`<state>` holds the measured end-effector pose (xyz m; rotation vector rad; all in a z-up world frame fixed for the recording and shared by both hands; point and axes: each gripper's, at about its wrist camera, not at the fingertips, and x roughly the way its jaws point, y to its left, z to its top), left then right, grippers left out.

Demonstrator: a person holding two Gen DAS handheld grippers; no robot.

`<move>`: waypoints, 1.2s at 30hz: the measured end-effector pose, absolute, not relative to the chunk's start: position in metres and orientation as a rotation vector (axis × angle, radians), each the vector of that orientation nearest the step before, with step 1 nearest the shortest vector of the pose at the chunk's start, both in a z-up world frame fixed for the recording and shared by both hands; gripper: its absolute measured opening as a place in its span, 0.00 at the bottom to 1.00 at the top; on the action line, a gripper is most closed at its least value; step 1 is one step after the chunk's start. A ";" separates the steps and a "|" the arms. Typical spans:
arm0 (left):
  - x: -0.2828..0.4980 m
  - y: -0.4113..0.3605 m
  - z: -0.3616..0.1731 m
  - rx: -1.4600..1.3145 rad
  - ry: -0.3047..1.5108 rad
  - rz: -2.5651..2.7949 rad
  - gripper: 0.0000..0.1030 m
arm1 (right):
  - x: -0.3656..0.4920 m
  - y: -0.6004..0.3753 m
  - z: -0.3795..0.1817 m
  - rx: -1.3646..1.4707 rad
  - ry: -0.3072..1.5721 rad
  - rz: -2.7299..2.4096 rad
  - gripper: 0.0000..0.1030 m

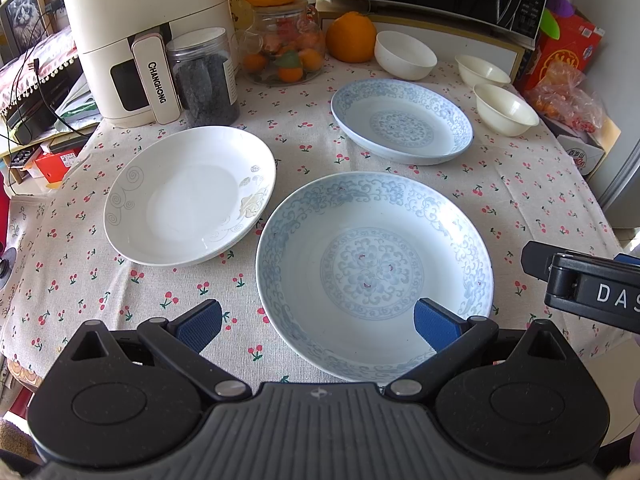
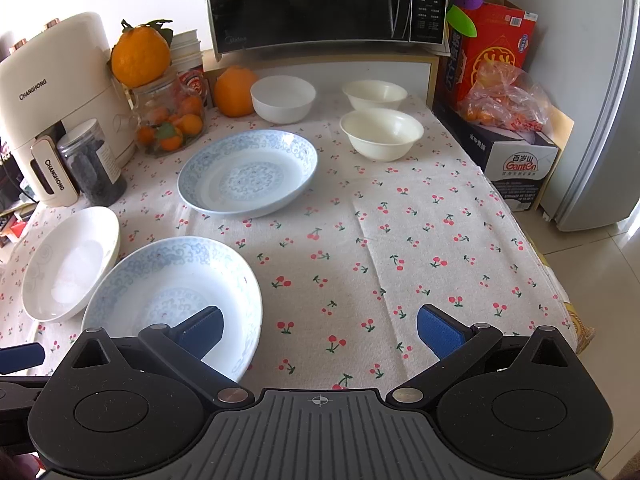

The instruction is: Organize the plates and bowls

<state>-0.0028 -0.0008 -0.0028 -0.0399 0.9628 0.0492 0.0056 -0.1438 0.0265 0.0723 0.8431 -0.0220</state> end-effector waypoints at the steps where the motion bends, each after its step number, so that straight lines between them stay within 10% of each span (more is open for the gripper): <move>1: -0.003 -0.001 -0.003 -0.039 0.963 0.049 1.00 | 0.006 -0.144 0.026 0.073 0.843 -0.022 1.00; 36: 0.105 0.010 0.019 -0.100 1.028 -0.063 0.99 | 0.151 -0.186 0.055 0.298 0.988 0.213 1.00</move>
